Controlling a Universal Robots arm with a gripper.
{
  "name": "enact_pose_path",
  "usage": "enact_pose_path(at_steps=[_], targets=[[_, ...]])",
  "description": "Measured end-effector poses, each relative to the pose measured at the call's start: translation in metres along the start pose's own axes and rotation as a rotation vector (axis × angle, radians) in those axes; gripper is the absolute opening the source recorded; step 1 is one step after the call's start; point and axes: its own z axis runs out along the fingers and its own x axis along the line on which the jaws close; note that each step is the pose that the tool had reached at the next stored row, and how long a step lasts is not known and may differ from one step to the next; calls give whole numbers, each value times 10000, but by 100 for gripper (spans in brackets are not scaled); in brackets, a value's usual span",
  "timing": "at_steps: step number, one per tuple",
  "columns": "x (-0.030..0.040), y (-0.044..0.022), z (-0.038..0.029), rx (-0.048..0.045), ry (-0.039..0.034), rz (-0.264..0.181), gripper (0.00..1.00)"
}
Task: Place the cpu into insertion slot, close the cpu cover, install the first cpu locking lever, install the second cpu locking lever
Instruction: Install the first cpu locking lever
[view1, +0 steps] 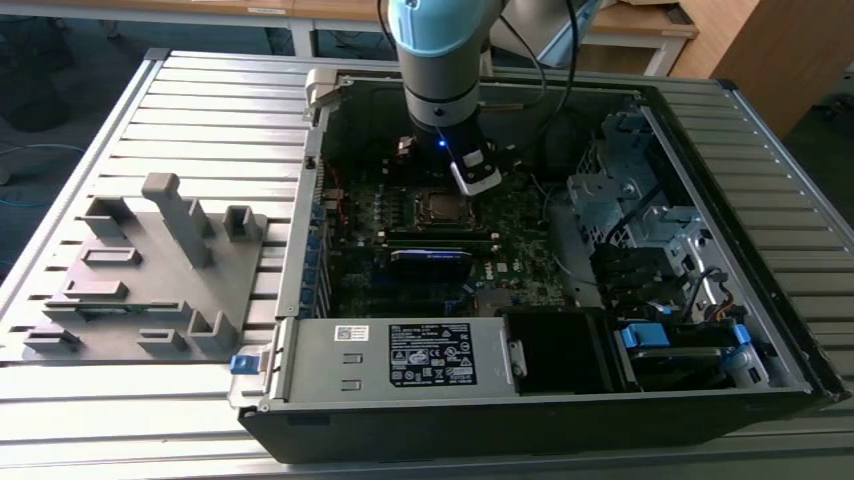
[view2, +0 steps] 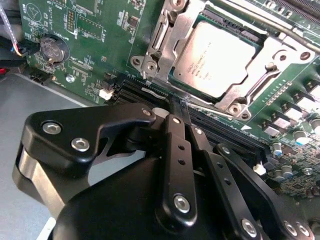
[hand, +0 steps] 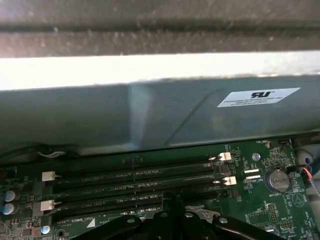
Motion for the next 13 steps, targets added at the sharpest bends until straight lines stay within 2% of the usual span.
enact_pose_path(at_steps=[7, 13], targets=[[-4, 21, -36, 1, -4, 12, 10], [37, 26, -34, 29, -61, 195, 10]])
